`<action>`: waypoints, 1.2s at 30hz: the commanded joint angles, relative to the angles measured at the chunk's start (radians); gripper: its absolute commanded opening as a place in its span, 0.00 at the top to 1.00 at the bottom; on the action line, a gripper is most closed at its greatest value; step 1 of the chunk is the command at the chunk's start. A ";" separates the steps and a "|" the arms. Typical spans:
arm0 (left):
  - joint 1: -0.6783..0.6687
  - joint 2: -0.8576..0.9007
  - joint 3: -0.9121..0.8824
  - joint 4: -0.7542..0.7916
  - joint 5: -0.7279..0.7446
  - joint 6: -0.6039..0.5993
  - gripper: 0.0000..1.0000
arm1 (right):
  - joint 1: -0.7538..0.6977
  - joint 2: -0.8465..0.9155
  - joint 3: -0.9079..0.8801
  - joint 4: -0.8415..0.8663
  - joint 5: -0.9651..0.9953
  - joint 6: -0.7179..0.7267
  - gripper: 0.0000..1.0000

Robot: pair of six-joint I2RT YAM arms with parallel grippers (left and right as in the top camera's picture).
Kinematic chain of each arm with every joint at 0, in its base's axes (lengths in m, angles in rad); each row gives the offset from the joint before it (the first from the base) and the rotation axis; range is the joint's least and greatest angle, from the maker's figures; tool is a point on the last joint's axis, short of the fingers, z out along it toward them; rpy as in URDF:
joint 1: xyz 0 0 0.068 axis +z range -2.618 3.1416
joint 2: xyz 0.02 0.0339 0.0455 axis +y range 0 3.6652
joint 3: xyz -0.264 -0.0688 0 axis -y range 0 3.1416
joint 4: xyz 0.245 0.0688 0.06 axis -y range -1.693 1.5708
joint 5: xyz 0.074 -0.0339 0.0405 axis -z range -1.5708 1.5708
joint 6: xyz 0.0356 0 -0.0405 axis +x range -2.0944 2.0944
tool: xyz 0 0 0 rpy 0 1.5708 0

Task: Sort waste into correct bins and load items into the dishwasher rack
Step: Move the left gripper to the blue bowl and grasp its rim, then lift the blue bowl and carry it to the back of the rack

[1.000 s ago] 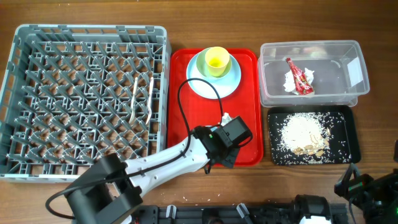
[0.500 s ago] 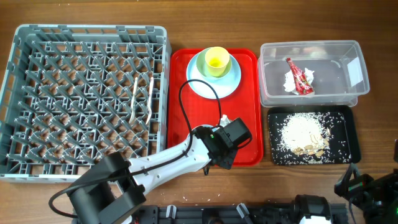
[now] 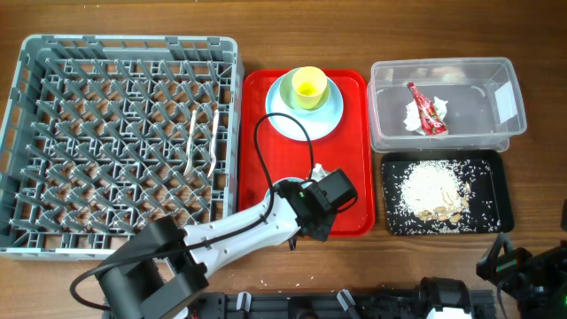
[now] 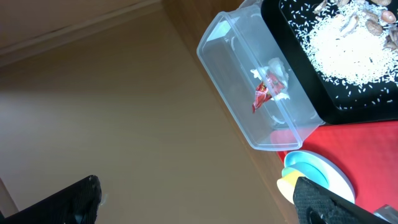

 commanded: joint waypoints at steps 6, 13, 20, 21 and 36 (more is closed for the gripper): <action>-0.004 0.008 -0.011 0.024 -0.036 0.009 0.96 | -0.003 -0.003 -0.003 -0.001 0.010 0.007 0.00; 0.086 -0.104 0.224 -0.077 -0.038 0.090 0.96 | -0.003 -0.003 -0.003 -0.001 0.010 0.007 0.00; 0.477 -0.180 0.545 -0.158 0.388 0.248 0.96 | -0.003 -0.003 -0.003 -0.001 0.010 0.007 0.00; 0.555 -0.180 0.567 -0.146 0.466 0.249 0.96 | -0.003 -0.003 -0.003 -0.001 0.010 0.007 0.00; 1.223 0.259 0.570 0.471 1.603 -0.194 0.96 | -0.003 -0.003 -0.003 -0.001 0.010 0.007 0.01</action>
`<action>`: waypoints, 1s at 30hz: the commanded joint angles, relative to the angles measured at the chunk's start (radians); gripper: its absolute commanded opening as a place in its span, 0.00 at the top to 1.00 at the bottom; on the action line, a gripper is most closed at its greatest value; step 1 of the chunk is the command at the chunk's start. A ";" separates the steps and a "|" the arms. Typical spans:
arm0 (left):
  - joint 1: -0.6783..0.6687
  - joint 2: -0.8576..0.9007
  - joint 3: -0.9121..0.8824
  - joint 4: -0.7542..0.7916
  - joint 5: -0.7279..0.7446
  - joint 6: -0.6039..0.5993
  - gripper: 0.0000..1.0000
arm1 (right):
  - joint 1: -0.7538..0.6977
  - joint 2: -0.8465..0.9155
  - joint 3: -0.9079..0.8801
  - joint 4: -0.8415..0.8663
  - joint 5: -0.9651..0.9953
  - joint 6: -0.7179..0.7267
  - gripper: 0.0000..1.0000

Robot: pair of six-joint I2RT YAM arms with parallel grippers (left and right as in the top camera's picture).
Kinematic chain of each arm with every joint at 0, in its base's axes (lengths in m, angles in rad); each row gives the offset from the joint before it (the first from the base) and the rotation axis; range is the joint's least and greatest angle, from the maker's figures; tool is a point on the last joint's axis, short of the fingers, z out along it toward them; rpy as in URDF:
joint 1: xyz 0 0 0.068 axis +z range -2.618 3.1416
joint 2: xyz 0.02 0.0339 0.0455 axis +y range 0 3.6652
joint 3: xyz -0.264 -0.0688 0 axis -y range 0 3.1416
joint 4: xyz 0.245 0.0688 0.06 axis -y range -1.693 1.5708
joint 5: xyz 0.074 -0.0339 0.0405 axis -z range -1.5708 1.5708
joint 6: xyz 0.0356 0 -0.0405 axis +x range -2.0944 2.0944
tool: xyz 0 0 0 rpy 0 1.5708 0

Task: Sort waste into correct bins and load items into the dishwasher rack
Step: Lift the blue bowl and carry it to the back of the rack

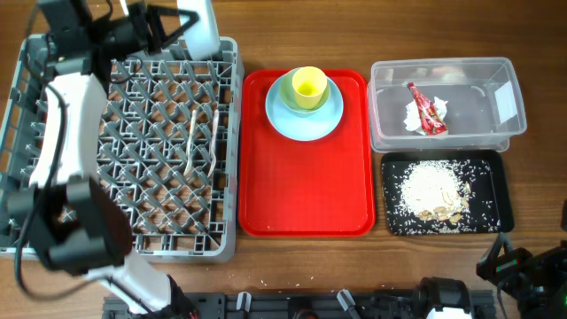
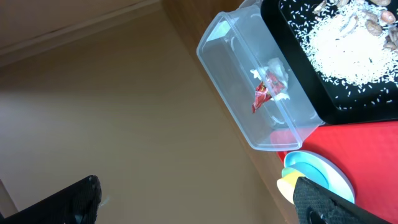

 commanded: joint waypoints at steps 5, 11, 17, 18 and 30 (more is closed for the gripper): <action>0.009 0.222 -0.002 0.001 0.168 -0.125 0.96 | -0.003 -0.003 -0.003 -0.001 0.010 0.007 0.00; 0.006 0.315 -0.002 0.013 0.168 -0.098 0.96 | -0.003 -0.003 -0.003 -0.001 0.010 0.007 0.00; 0.031 0.356 -0.002 0.012 0.160 -0.051 0.96 | -0.003 -0.003 -0.003 -0.001 0.010 0.007 0.00; 0.037 0.356 -0.002 0.012 0.145 -0.042 0.96 | -0.003 -0.003 -0.003 -0.001 0.010 0.007 0.00; 0.099 0.356 -0.002 0.012 -0.006 0.078 0.61 | -0.003 -0.003 -0.003 -0.001 0.010 0.007 0.00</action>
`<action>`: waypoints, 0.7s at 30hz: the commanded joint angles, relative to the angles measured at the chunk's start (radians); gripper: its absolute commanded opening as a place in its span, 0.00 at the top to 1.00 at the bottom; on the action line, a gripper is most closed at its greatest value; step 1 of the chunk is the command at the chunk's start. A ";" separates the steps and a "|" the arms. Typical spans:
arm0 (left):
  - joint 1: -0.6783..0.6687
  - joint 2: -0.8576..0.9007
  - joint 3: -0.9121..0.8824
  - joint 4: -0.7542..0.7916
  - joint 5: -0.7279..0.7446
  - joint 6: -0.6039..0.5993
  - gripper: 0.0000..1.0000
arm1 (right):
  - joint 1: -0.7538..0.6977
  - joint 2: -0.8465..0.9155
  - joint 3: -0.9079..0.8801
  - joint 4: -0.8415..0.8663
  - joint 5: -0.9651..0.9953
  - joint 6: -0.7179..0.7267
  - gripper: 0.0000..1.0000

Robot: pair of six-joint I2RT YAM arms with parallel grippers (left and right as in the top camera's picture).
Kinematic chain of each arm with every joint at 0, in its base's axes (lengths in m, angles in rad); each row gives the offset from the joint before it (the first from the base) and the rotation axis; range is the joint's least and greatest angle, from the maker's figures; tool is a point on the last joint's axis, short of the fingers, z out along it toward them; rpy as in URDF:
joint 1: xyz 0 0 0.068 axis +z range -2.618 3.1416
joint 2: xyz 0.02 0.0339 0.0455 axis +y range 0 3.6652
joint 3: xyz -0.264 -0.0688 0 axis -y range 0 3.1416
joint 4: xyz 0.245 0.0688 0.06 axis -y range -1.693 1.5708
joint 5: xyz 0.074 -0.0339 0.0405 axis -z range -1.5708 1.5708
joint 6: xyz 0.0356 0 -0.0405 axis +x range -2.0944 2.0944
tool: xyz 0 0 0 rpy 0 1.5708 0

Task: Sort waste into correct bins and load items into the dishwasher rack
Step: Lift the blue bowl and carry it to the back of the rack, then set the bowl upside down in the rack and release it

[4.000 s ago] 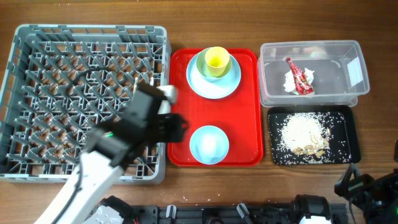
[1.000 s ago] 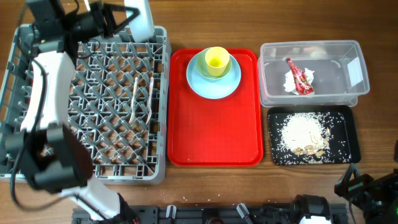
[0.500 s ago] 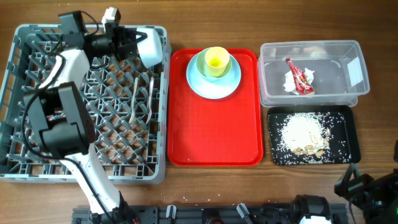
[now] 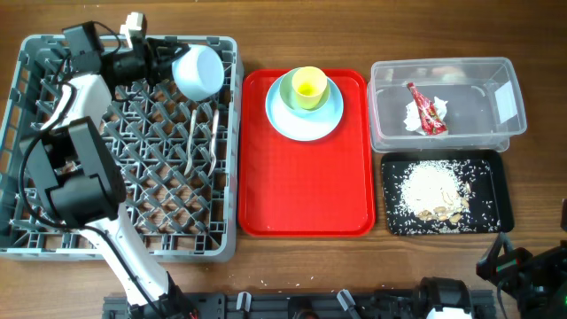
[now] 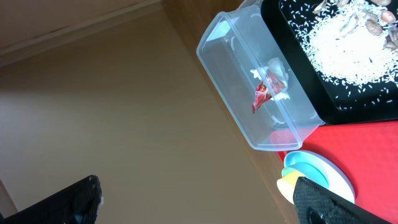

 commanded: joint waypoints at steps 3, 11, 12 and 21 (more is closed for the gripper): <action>0.033 0.021 0.000 0.012 -0.061 0.056 0.00 | -0.003 -0.003 -0.003 -0.001 0.010 0.007 0.00; 0.073 -0.006 0.002 0.034 -0.122 0.055 0.00 | -0.003 -0.003 -0.003 -0.001 0.010 0.007 0.00; 0.082 -0.022 0.002 0.034 -0.137 0.055 0.00 | -0.003 -0.003 -0.003 -0.001 0.010 0.007 0.00; 0.073 -0.241 0.002 -0.122 -0.253 0.069 0.00 | -0.003 -0.003 -0.003 -0.001 0.010 0.007 0.00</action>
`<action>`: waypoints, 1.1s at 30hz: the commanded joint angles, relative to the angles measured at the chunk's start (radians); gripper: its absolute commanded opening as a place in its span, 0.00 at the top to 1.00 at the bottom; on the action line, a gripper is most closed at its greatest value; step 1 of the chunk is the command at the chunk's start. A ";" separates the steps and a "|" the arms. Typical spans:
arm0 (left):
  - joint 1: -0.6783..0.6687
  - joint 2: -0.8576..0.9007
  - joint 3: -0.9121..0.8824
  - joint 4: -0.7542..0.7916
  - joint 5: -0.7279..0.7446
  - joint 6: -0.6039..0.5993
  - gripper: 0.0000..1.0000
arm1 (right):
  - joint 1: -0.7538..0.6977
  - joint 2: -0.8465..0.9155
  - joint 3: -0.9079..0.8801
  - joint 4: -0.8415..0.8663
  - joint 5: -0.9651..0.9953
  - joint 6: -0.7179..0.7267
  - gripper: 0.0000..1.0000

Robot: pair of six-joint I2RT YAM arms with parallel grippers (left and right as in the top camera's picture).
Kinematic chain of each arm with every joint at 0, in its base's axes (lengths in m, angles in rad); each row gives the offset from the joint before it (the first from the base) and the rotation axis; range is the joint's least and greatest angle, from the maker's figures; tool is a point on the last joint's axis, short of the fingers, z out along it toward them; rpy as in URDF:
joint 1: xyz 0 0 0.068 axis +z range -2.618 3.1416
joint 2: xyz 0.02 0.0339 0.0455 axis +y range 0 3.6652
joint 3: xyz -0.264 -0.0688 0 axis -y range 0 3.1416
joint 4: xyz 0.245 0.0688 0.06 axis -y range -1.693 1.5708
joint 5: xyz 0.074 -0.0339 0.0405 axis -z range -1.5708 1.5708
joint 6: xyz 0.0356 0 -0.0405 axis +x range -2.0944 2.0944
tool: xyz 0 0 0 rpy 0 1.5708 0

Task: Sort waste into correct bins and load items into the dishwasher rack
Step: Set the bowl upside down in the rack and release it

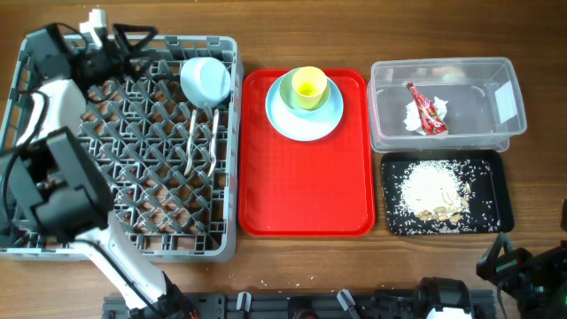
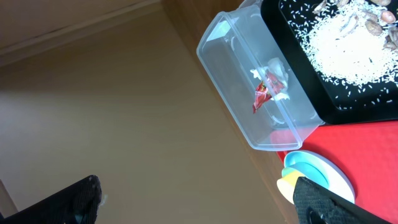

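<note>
A pale blue cup (image 1: 205, 81) rests in the far right corner of the grey dishwasher rack (image 1: 27, 151). My left gripper (image 1: 142, 42) is open to its left, over the rack's far edge, clear of the cup. Two thin utensils (image 1: 191, 142) lie in the rack. On the red tray (image 1: 306, 186) a yellow cup (image 1: 306, 87) stands on a light blue plate (image 1: 306, 120). My right gripper (image 2: 196, 186) is open and empty, parked off the table's near right corner.
A clear plastic bin (image 1: 443, 105) at the far right holds a red wrapper (image 1: 425, 111) and a crumpled tissue. In front of it a black tray (image 1: 487, 195) carries rice and nut shells. Bare wood surrounds them.
The left gripper has let go of the pale cup and drawn back to the left. The cup now sits in the rack's far right corner. The right arm has not moved.
The left gripper was low over the near part of the red tray, at something white. Then it held the pale cup high above the rack's far edge, then at the rack's far right corner. Now the cup rests there and the gripper is open.
</note>
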 commanded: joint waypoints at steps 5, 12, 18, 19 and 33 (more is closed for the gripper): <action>-0.185 -0.298 0.003 -0.480 -0.723 0.159 0.00 | -0.003 -0.003 -0.003 -0.002 0.010 0.007 0.00; -0.443 -0.268 -0.006 -0.558 -1.108 0.188 0.43 | -0.003 -0.003 -0.003 -0.002 0.010 0.007 0.00; -0.533 -0.209 -0.006 -0.527 -1.333 0.188 0.83 | -0.003 -0.003 -0.003 -0.002 0.010 0.007 0.00; -0.533 -0.204 -0.006 -0.525 -1.350 0.188 0.92 | -0.003 -0.003 -0.003 -0.002 0.010 0.007 0.00; -0.460 -0.176 -0.001 -0.491 -1.527 0.233 0.96 | -0.003 -0.003 -0.003 -0.002 0.010 0.007 0.00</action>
